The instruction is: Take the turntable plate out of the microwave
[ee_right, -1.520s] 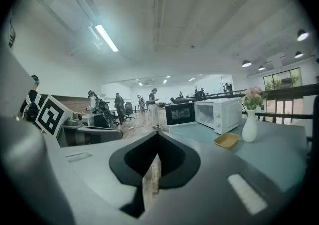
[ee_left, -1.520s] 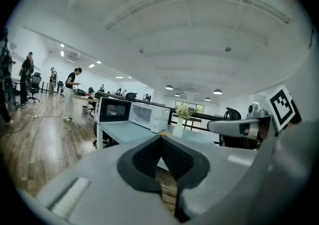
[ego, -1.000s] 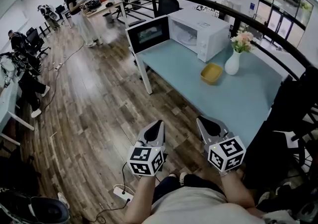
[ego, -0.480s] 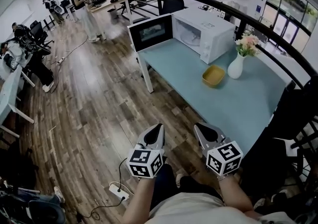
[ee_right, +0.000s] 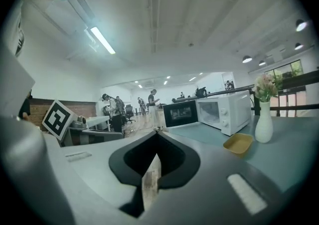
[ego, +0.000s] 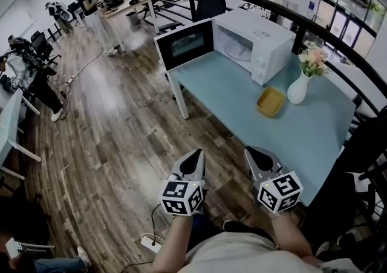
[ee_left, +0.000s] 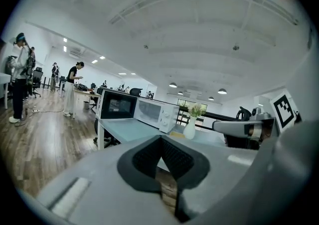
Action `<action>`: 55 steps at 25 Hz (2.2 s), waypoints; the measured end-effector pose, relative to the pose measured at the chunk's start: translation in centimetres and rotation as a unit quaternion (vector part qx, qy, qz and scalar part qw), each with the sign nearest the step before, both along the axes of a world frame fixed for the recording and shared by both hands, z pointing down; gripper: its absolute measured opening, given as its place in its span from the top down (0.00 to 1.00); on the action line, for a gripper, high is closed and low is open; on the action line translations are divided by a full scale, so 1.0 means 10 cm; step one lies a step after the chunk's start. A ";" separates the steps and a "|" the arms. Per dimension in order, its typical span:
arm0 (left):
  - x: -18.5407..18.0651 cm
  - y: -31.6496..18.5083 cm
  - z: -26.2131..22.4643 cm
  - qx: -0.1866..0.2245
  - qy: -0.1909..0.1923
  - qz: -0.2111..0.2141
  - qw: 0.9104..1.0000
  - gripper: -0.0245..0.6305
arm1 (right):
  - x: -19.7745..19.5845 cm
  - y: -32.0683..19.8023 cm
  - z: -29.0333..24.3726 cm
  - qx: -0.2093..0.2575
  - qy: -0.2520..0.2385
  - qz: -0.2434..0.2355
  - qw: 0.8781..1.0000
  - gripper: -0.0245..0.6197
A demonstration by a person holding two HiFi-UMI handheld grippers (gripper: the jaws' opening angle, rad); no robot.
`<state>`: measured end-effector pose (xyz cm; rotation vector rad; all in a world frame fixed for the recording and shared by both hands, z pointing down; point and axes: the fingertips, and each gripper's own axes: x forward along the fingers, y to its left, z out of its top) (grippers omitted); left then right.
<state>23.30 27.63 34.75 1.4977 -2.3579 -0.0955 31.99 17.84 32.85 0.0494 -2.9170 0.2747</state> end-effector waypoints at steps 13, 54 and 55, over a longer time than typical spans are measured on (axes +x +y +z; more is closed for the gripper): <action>-1.70 -0.10 -0.20 0.019 0.011 0.060 0.998 0.96 | -1.61 0.04 -0.18 0.000 -0.006 0.041 0.999 0.93; -3.24 -2.21 -0.16 0.009 0.001 0.181 0.983 0.96 | -3.40 -1.76 -0.06 -0.004 0.018 0.071 0.997 0.93; -3.20 -2.28 -0.16 0.005 -0.004 0.192 0.981 0.96 | -3.38 -1.81 -0.05 -0.007 0.020 0.075 0.997 0.93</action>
